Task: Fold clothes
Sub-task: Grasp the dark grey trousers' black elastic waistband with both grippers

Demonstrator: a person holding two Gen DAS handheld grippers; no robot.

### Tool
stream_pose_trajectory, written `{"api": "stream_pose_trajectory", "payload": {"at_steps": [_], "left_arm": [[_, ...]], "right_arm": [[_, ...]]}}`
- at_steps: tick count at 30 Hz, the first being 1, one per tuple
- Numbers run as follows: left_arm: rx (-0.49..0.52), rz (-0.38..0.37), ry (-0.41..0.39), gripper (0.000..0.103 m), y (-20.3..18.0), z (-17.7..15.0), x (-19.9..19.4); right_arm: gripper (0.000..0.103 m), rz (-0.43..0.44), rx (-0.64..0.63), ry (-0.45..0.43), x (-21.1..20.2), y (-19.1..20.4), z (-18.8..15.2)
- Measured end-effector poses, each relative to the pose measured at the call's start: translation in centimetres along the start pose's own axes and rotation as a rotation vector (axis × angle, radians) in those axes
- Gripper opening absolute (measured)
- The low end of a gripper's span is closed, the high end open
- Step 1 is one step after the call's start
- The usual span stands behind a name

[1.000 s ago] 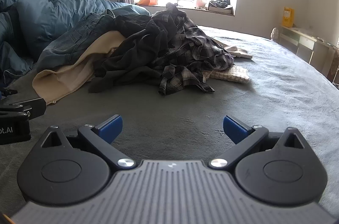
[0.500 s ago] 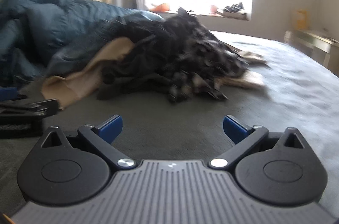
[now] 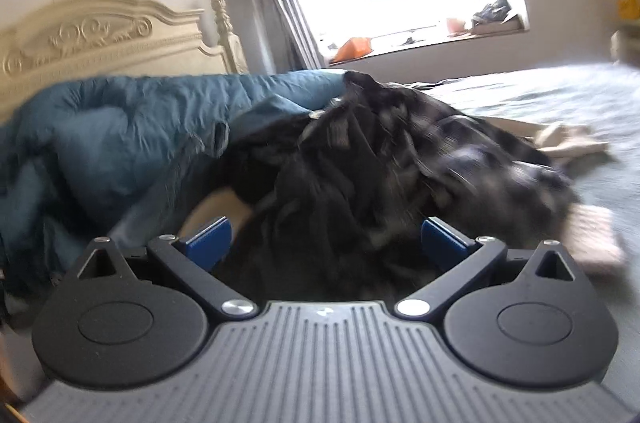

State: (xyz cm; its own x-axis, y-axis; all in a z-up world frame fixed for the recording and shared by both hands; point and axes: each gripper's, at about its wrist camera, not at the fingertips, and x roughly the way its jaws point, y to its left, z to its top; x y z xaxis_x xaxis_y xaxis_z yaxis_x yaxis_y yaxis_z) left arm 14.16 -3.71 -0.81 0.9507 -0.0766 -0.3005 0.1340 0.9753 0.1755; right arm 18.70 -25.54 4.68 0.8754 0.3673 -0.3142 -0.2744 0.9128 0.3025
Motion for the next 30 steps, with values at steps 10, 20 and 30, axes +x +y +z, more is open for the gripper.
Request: {"api": "stream_pose_trajectory", "payload": {"at_steps": [10, 20, 30], "left_arm": [[0.095, -0.022, 0.043, 0.083, -1.4, 0.0, 8.7], [0.022, 0.002, 0.064, 0.018, -1.0, -0.2, 7.8], [0.077, -0.15, 0.049, 0.003, -2.5, 0.3, -0.9]], "right_arm": [[0.08, 0.017, -0.127, 0.114, 10.5, 1.7, 1.2], [0.022, 0.018, -0.088, 0.083, 8.0, 1.4, 1.3], [0.008, 0.116, 0.123, 0.103, 0.9, 0.1, 0.2]]}}
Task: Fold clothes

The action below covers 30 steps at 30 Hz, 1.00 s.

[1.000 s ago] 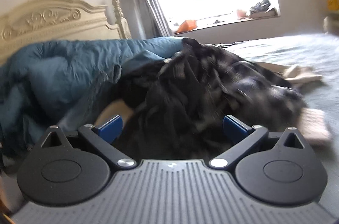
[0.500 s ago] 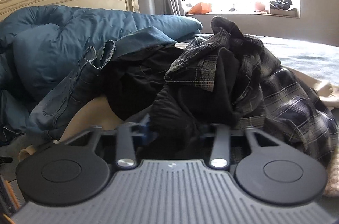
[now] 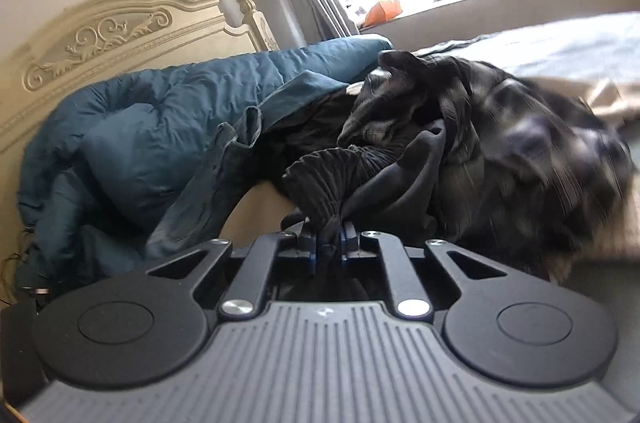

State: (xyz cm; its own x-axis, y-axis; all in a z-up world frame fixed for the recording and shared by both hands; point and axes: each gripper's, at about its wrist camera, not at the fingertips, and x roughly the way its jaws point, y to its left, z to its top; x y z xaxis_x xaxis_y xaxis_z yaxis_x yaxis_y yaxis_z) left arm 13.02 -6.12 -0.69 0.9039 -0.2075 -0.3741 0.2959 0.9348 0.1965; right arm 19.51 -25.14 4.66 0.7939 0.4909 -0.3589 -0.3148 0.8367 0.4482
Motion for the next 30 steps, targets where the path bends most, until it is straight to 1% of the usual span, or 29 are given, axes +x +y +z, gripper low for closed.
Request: {"api": "stream_pose_trajectory", "payload": {"at_steps": [3, 4, 5, 7, 9, 10, 12, 13, 14, 15, 16, 17, 18, 19, 20, 23, 27, 28, 29, 30], "left_arm": [[0.032, -0.03, -0.002, 0.003, -1.9, -0.3, -3.4], [0.042, -0.046, -0.009, 0.003, -2.6, -0.4, -4.7], [0.055, -0.065, -0.019, 0.003, -3.3, -0.6, -6.0], [0.115, -0.094, -0.051, 0.003, -5.1, -0.9, -8.6], [0.184, -0.08, -0.064, 0.007, -6.9, -1.0, -10.3], [0.208, -0.073, -0.065, 0.012, -7.5, -1.0, -10.7], [0.221, -0.052, -0.067, 0.017, -7.9, -0.9, -10.9], [0.222, -0.037, -0.072, 0.028, -7.8, -0.9, -10.5], [0.217, -0.02, -0.075, 0.044, -7.8, -0.8, -10.2], [0.208, -0.003, -0.08, 0.051, -7.7, -0.8, -9.8], [0.19, 0.007, -0.088, 0.061, -7.5, -0.7, -9.1], [0.171, 0.009, -0.097, 0.066, -7.3, -0.4, -8.4], [0.151, 0.012, -0.107, 0.069, -7.1, -0.1, -7.6], [0.128, 0.015, -0.115, 0.076, -7.0, 0.2, -6.7], [0.098, 0.018, -0.12, 0.081, -6.8, 0.6, -5.3], [0.014, 0.022, -0.136, 0.083, -6.5, 1.8, -1.8], [-0.099, 0.02, -0.16, 0.082, -6.2, 3.4, 2.6], [-0.134, 0.025, -0.155, 0.073, -6.0, 3.7, 3.5], [-0.181, 0.026, -0.142, 0.055, -5.6, 3.8, 4.5], [-0.228, 0.023, -0.126, 0.046, -5.1, 3.9, 5.5]], "right_arm": [[0.005, 0.043, 0.053, -0.009, -2.6, -0.1, -1.2], [0.0, 0.06, 0.06, -0.017, -3.6, -0.1, -1.7], [0.0, 0.083, 0.072, -0.027, -4.6, 0.0, -2.2], [0.0, 0.098, 0.068, -0.042, -6.5, 0.6, -3.1], [0.0, 0.088, 0.056, -0.049, -8.1, 1.2, -3.9], [0.0, 0.079, 0.048, -0.043, -8.6, 1.2, -4.1], [0.003, 0.043, 0.043, -0.04, -9.4, 1.0, -4.0], [0.004, 0.021, 0.042, -0.041, -9.7, 0.8, -3.9], [0.005, 0.011, 0.045, -0.042, -9.9, 0.5, -3.5], [0.01, -0.005, 0.054, -0.047, -10.0, 0.1, -3.1], [0.029, -0.02, 0.058, -0.045, -10.0, -0.5, -2.7], [0.052, -0.035, 0.061, -0.039, -9.8, -1.1, -2.1], [0.058, -0.053, 0.065, -0.045, -9.4, -1.6, -1.4], [0.061, -0.063, 0.063, -0.047, -8.9, -2.2, -0.9], [0.062, -0.066, 0.059, -0.039, -8.2, -2.8, -0.3], [0.066, -0.08, 0.081, -0.044, -6.1, -4.6, 1.2], [0.067, -0.057, 0.131, -0.068, -3.8, -7.5, 2.2], [0.067, -0.048, 0.143, -0.074, -3.6, -8.1, 2.2], [0.067, -0.039, 0.154, -0.076, -3.2, -8.7, 2.2], [0.067, -0.034, 0.165, -0.075, -2.9, -9.3, 2.1]]}}
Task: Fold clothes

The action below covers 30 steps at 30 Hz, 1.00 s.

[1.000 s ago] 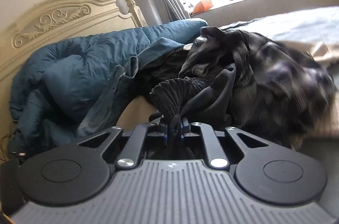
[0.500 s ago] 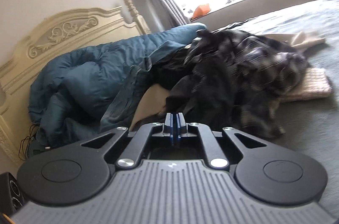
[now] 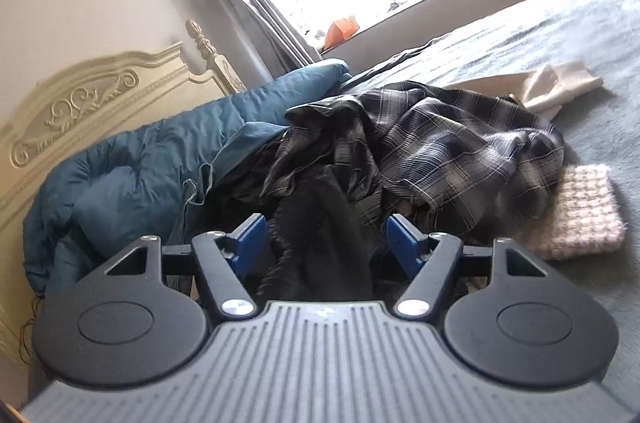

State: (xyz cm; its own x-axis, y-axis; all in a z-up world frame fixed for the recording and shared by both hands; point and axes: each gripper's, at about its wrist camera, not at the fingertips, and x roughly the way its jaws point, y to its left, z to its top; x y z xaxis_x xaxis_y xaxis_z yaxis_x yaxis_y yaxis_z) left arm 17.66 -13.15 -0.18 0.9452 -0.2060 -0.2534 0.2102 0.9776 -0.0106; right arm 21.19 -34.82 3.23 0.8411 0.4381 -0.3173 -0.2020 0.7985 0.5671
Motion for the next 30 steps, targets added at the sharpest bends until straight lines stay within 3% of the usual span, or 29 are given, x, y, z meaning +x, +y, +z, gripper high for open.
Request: {"api": "stream_pose_trajectory", "payload": {"at_steps": [1, 2, 5, 9, 14, 16, 19, 25, 27, 29, 30], "left_arm": [[-0.046, 0.001, 0.02, 0.024, 0.5, 0.0, 0.6], [-0.092, 0.009, 0.038, 0.014, 1.2, 0.0, 1.0], [-0.136, 0.012, 0.026, 0.011, 2.4, -0.6, 0.0], [-0.049, -0.005, -0.019, 0.01, 2.2, -1.5, -3.7], [0.035, -0.109, -0.035, 0.008, 1.5, -2.8, -7.7], [0.075, -0.151, -0.027, 0.008, 1.2, -3.5, -9.2], [0.145, -0.197, -0.026, 0.008, 1.0, -4.8, -12.1], [0.166, -0.257, -0.016, 0.008, 1.2, -6.2, -18.2], [0.153, -0.277, -0.009, 0.008, 1.3, -6.5, -20.0], [0.152, -0.298, -0.004, 0.008, 1.1, -7.1, -22.0], [0.151, -0.311, 0.0, 0.008, 0.9, -7.4, -23.0]], "right_arm": [[0.067, 0.004, 0.01, 0.002, 0.3, -0.6, -0.1], [0.067, 0.007, 0.017, 0.005, 0.5, -1.0, -0.3], [0.067, 0.016, 0.025, 0.013, 1.0, -1.8, -0.9], [0.067, 0.041, 0.005, 0.019, 1.4, -1.3, -1.1], [0.073, 0.056, -0.042, 0.059, 3.1, 1.9, -0.6], [0.08, 0.032, -0.088, 0.085, 3.8, 3.6, -1.0], [0.08, -0.034, -0.18, 0.139, 4.5, 5.9, -2.1], [0.08, -0.132, -0.288, 0.307, 3.6, 8.2, -4.8], [0.072, -0.135, -0.295, 0.363, 2.3, 8.4, -6.4], [0.048, -0.121, -0.28, 0.404, 0.5, 8.4, -7.8], [0.042, -0.108, -0.257, 0.413, -0.5, 8.3, -8.5]]}}
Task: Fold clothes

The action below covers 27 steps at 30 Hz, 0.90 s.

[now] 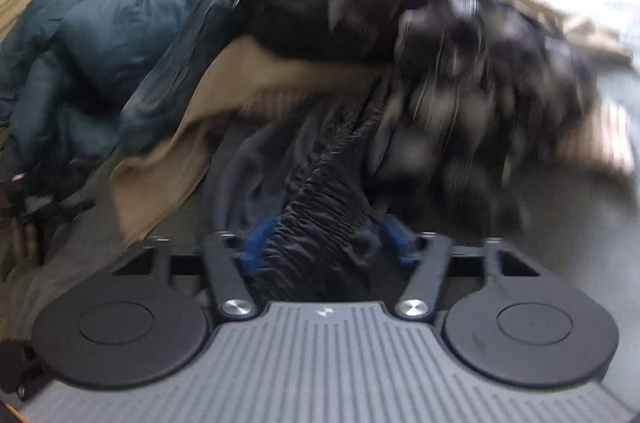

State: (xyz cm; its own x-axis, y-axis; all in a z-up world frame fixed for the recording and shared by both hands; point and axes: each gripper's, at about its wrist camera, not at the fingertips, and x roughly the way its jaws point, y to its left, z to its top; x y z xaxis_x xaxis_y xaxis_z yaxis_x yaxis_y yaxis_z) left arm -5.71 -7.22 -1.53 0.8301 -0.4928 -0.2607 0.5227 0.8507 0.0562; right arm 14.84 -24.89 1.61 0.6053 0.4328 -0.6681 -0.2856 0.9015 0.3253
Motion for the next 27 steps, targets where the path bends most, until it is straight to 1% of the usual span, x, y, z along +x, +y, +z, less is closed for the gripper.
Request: {"api": "stream_pose_trajectory", "payload": {"at_steps": [1, 2, 4, 9, 13, 16, 18, 20, 24, 27], "left_arm": [[-0.002, -0.014, 0.004, 0.008, -0.6, -0.4, -0.9], [-0.005, -0.023, 0.006, 0.008, -1.2, -0.7, -1.9], [-0.011, -0.044, 0.006, 0.008, -2.5, -1.1, -4.0], [-0.005, -0.115, -0.021, 0.008, -6.8, -1.4, -9.8], [-0.014, -0.183, -0.013, 0.008, -10.8, -1.9, -14.3], [-0.037, -0.252, 0.001, 0.008, -13.8, -2.3, -17.2], [-0.047, -0.296, 0.012, 0.008, -15.9, -2.7, -19.0], [-0.059, -0.331, 0.031, 0.008, -17.5, -3.2, -19.7], [-0.035, -0.39, 0.093, 0.009, -20.7, -4.4, -20.3], [0.027, -0.379, 0.167, 0.012, -21.6, -5.3, -18.9]], "right_arm": [[0.029, 0.019, 0.019, 0.003, -0.6, 0.1, -0.9], [0.021, 0.038, 0.039, 0.003, -1.3, 0.3, -1.9], [0.012, 0.068, 0.068, -0.01, -3.0, 0.7, -3.9], [0.01, 0.134, 0.133, -0.083, -9.0, 1.6, -9.3], [0.01, 0.172, 0.202, -0.137, -14.0, 1.8, -14.0], [0.01, 0.197, 0.262, -0.179, -17.5, 1.7, -18.4], [0.01, 0.198, 0.285, -0.204, -19.4, 1.5, -21.0], [0.009, 0.203, 0.32, -0.222, -21.2, 1.2, -23.8], [0.009, 0.199, 0.354, -0.242, -23.8, 0.2, -28.7], [0.009, 0.164, 0.357, -0.227, -23.4, -0.7, -30.7]]}}
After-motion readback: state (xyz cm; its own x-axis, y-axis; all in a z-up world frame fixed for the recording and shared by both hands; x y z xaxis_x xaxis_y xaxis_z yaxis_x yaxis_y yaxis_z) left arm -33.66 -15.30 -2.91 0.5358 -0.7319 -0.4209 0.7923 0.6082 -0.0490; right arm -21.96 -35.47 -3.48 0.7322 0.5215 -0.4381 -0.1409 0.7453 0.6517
